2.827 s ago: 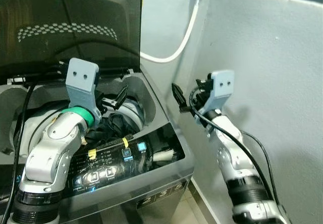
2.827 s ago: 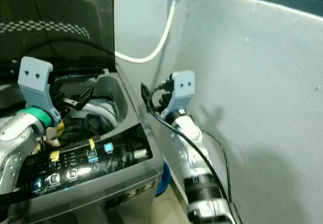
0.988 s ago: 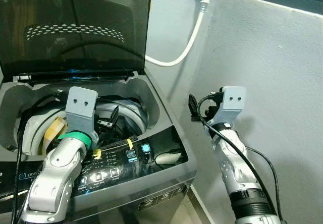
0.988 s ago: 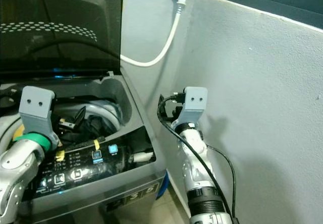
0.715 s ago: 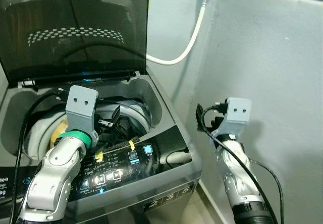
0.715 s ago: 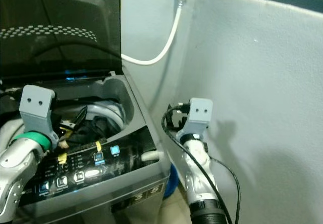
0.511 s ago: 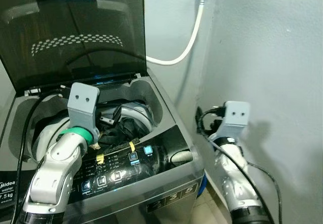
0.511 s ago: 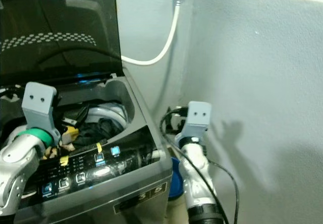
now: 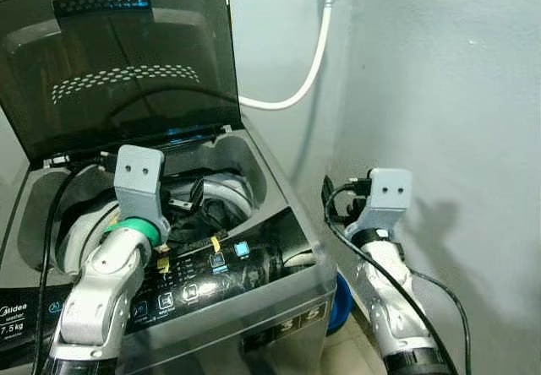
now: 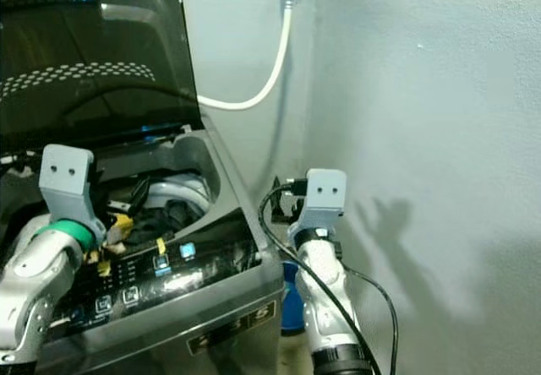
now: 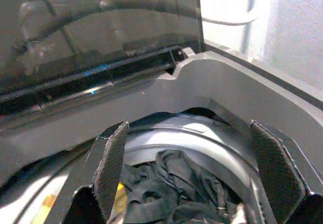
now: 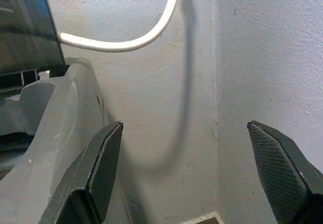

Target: Clothes washing

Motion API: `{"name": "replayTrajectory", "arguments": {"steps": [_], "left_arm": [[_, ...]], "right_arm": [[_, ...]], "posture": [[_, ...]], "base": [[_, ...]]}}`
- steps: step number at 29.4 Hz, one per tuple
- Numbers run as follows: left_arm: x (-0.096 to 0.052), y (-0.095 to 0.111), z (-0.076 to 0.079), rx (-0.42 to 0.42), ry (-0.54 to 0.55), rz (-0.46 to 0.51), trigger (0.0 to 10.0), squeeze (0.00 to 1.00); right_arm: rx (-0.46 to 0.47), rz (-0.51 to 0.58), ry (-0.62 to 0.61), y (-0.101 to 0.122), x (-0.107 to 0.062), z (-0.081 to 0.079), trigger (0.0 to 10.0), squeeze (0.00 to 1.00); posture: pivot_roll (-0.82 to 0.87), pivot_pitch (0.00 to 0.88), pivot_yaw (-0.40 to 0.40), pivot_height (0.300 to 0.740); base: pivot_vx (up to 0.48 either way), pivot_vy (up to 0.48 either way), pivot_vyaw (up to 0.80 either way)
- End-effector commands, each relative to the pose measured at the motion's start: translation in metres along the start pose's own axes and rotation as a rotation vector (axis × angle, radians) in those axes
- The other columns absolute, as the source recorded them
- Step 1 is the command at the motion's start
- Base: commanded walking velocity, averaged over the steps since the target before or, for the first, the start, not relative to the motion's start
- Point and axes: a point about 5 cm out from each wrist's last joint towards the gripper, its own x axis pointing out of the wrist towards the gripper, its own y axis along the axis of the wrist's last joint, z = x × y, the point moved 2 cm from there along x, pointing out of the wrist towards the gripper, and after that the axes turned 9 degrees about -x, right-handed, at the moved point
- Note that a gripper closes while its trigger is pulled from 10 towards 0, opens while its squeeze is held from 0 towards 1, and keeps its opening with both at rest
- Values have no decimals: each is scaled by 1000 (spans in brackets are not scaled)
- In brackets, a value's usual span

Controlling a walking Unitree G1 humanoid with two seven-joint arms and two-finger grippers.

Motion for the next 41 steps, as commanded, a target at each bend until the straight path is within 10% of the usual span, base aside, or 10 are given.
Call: {"name": "replayTrajectory", "arguments": {"steps": [1, 20, 41], "left_arm": [[-3, -5, 0, -11, 9, -4, 10000, 0], [-7, -2, 12, -31, 10, 54, 10000, 0], [-10, 0, 9, -88, 33, 86, 10000, 0]], "right_arm": [[-9, 3, 31, 3, 1, -3, 10000, 0], [-26, 9, 91, 7, 4, -6, 10000, 0], [-33, 8, 139, 7, 5, -13, 10000, 0]], "posture": [[25, 0, 59, 740], [7, 0, 14, 740], [9, 0, -16, 740]], "base": [[0, 0, 0], [0, -341, 0], [0, 183, 0]]}}
